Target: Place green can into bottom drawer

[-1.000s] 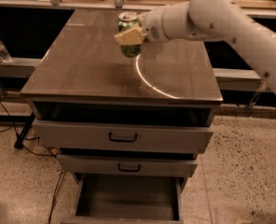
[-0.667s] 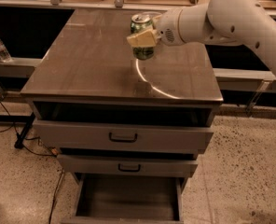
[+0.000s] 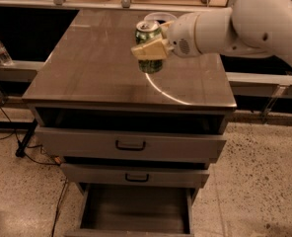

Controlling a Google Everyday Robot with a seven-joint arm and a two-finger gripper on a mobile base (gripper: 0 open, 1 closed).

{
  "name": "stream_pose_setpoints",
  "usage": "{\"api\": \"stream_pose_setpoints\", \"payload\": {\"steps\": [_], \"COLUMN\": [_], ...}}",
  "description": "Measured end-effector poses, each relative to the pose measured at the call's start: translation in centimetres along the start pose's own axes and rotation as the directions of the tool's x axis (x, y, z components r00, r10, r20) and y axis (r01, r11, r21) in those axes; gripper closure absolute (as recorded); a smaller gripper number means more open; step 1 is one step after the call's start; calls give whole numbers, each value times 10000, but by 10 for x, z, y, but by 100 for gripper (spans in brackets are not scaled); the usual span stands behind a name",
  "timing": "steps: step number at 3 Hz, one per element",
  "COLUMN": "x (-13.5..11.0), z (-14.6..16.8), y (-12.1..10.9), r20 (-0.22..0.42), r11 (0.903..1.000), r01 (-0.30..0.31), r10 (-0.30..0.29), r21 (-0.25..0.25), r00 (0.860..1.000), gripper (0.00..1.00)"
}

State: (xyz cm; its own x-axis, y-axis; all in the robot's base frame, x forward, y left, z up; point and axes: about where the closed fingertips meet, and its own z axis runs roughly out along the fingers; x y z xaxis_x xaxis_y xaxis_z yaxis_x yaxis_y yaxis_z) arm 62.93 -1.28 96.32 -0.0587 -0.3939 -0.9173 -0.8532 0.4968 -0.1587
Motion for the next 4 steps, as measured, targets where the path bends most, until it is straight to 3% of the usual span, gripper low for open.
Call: {"api": "stream_pose_setpoints", "payload": {"steps": [1,3,4], "x": [-2,-1,32], "z": [-34,-37,-61], "y": [40,39,66], "r20": [49,51,-403], "r11": [9992,9995,9931], "r01": [115,80,176], "r10": [-113,-78,-224], "r21": [-372,-308,-1161], "r00": [9999,10000,9989], "gripper": [100,100,100]}}
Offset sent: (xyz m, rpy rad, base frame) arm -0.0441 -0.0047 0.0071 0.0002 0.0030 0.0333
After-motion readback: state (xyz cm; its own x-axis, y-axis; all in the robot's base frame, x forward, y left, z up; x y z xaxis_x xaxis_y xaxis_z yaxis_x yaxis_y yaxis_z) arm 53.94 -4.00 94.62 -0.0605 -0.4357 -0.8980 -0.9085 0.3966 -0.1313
